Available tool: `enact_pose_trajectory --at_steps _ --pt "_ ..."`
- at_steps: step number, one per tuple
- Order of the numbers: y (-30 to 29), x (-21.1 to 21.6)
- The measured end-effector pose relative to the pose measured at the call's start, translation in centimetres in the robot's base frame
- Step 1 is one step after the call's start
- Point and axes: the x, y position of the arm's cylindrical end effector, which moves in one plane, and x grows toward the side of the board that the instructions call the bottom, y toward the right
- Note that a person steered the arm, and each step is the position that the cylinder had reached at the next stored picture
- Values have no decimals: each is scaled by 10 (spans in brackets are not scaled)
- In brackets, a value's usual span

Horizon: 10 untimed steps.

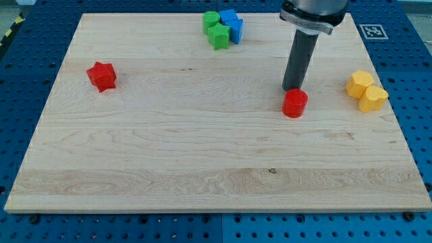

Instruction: Push the red circle to the left a bit

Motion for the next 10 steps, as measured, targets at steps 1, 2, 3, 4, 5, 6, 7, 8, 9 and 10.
enact_pose_trajectory --at_steps 1,2,3,4,5,6,7,8,9,10 --pt "20 1" --pt "40 3" --pt "44 13" --pt "44 22" --pt "33 28" --pt "12 31" --pt "4 31" --pt "1 41" --pt "1 50" --pt "1 50"
